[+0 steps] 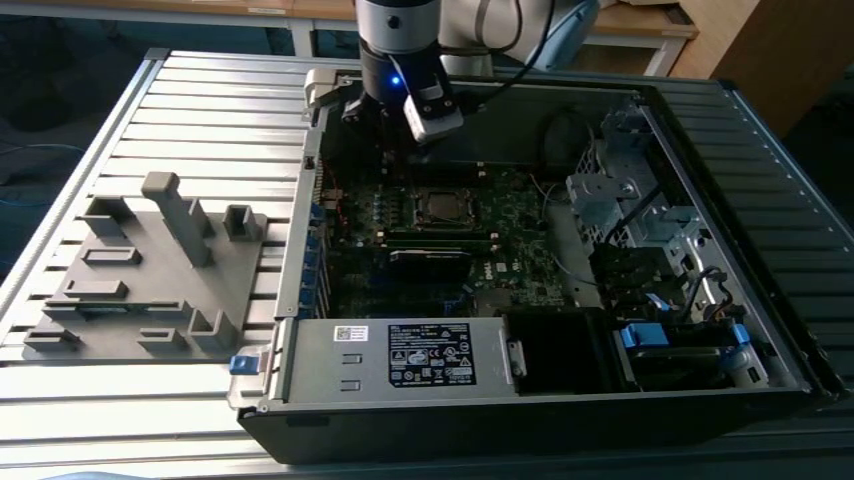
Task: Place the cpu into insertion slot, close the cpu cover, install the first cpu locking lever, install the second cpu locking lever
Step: 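Install the first cpu locking lever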
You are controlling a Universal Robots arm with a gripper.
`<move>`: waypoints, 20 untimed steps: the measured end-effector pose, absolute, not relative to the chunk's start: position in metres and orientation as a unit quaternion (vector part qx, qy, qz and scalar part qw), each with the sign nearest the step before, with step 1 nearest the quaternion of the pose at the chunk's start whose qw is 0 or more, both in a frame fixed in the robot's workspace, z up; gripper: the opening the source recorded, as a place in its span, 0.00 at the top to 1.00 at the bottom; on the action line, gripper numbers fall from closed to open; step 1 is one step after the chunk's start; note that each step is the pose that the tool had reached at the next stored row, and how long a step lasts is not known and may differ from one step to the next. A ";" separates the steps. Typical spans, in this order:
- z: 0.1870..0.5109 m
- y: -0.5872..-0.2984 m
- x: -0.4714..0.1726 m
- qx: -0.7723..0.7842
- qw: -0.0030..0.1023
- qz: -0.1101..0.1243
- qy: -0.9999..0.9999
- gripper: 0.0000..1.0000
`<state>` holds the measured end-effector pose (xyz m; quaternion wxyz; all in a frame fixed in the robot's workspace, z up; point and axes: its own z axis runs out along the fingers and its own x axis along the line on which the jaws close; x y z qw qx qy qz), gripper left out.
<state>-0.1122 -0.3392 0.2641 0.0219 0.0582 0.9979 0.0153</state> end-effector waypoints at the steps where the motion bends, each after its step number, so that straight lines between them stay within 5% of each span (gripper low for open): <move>1: 0.266 -0.339 -0.112 0.058 0.022 0.015 0.998 0.89; 20: 0.268 -0.339 -0.117 0.058 0.022 0.015 0.998 0.89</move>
